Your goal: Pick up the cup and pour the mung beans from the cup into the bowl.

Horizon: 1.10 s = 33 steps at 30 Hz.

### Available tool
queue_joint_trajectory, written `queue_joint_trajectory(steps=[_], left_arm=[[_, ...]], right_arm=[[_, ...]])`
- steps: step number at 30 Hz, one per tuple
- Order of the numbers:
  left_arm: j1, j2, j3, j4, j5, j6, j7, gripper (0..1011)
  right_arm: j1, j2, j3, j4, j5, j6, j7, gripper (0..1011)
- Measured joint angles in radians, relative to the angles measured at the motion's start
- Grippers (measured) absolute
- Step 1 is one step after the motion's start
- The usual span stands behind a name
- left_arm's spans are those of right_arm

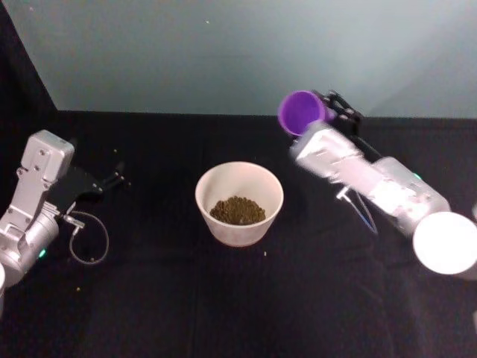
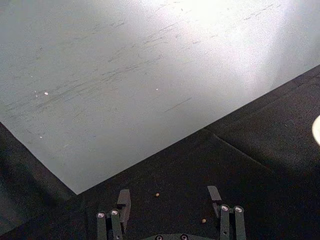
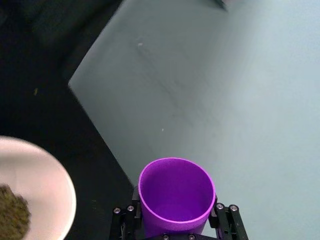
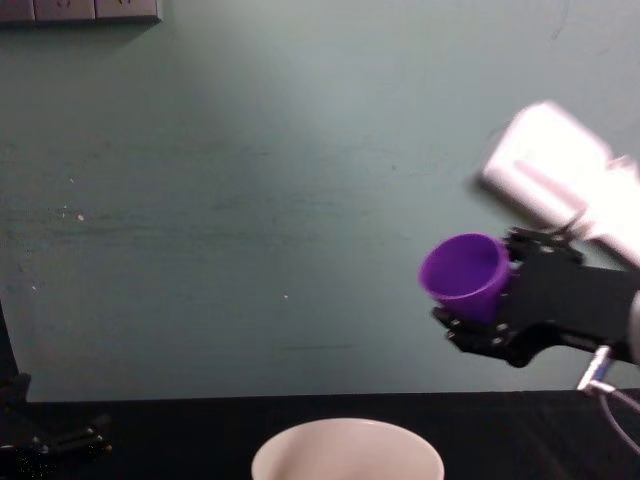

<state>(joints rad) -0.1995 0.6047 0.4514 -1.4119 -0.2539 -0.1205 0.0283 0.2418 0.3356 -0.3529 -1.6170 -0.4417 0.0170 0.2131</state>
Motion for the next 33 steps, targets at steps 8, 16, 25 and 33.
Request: queue_joint_trajectory(steps=[8,16,25,33], left_arm=[[0.0,0.0,0.0,0.0,0.0,0.0,0.0,1000],[0.0,0.0,0.0,0.0,0.0,0.0,0.0,1000],[0.0,0.0,0.0,0.0,0.0,0.0,0.0,1000],[0.0,0.0,0.0,0.0,0.0,0.0,0.0,1000]], right_arm=[[-0.08,-0.064,0.141,0.002,0.301,-0.016,0.048,733],[-0.091,-0.055,0.148,-0.002,0.37,0.012,0.074,733],[-0.09,-0.055,0.147,-0.003,0.367,0.012,0.075,733],[-0.09,-0.055,0.146,-0.002,0.368,0.012,0.076,733]])
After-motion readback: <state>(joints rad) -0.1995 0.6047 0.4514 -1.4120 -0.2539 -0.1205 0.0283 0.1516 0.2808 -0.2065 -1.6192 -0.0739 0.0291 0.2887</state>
